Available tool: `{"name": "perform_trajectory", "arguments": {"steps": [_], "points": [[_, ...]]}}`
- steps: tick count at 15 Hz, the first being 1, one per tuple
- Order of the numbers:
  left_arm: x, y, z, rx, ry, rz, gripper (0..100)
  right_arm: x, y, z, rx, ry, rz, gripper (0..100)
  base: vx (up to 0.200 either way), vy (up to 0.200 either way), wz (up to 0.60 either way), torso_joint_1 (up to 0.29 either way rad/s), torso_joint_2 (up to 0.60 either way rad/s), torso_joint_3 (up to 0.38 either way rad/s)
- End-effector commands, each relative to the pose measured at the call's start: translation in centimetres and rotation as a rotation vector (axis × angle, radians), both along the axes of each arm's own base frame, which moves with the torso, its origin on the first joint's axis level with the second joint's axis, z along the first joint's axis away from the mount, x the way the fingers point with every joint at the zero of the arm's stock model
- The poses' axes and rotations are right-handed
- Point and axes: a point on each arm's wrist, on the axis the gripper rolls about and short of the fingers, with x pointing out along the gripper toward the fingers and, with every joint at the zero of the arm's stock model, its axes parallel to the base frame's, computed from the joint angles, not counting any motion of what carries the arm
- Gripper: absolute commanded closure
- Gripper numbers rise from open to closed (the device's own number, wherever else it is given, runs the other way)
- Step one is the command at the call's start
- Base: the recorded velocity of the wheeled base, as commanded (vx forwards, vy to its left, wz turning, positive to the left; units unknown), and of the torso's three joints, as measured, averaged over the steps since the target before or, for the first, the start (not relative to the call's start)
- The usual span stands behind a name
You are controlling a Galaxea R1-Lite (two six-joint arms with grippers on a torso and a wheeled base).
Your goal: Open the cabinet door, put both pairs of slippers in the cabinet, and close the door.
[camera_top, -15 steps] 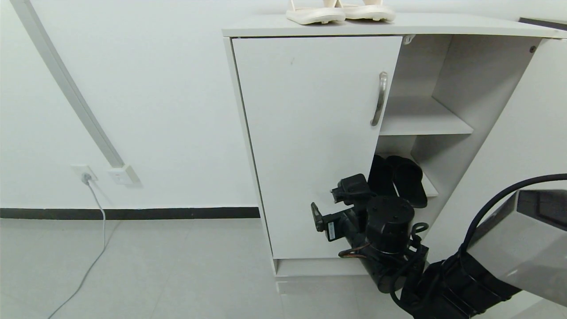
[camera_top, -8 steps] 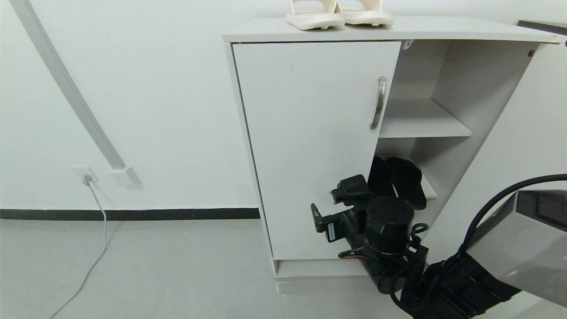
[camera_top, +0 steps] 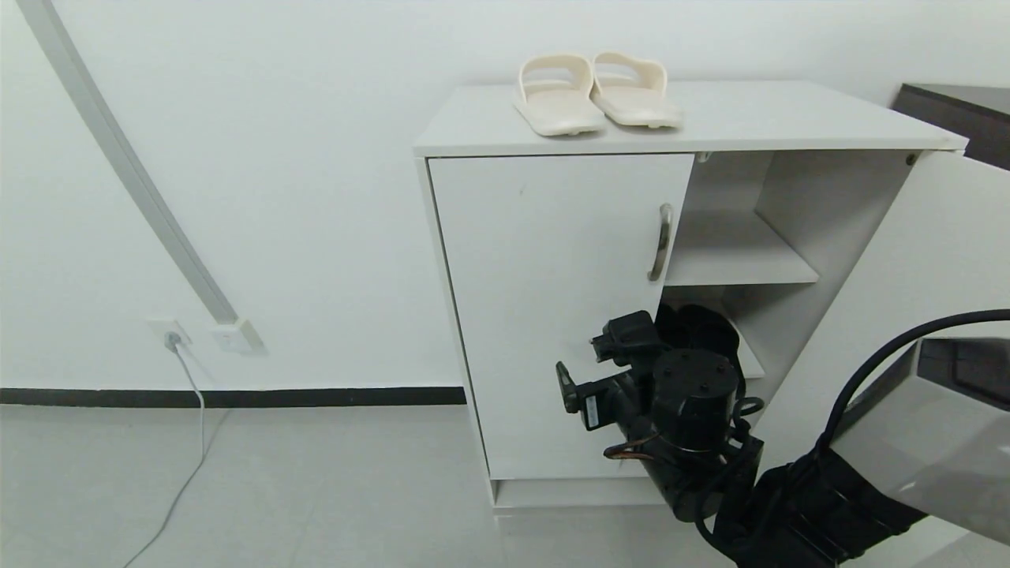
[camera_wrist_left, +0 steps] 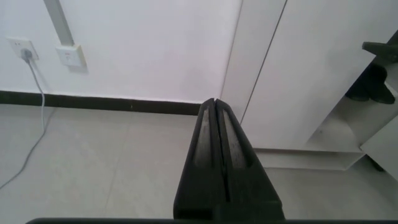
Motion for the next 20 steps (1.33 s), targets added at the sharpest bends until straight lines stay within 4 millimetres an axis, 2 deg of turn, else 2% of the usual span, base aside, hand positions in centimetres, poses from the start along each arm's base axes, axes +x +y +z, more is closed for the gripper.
{"name": "perform_trajectory", "arguments": {"steps": [1,10,20], "points": [[0.01,0.00,0.00,0.000,0.001,0.001,100,-0.06,0.06,0.00,-0.001,0.000,0.003,0,0.000,0.000,0.00,0.124,-0.46,-0.344],[0.01,0.00,0.00,0.000,0.001,0.001,100,-0.01,0.12,-0.28,-0.007,0.005,0.003,0,0.000,0.000,0.00,0.157,-0.48,-0.323],[0.01,0.00,0.00,0.000,0.001,-0.001,100,-0.01,0.21,-0.59,-0.012,0.010,0.007,0,0.000,0.000,0.00,0.224,-0.53,-0.313]]}}
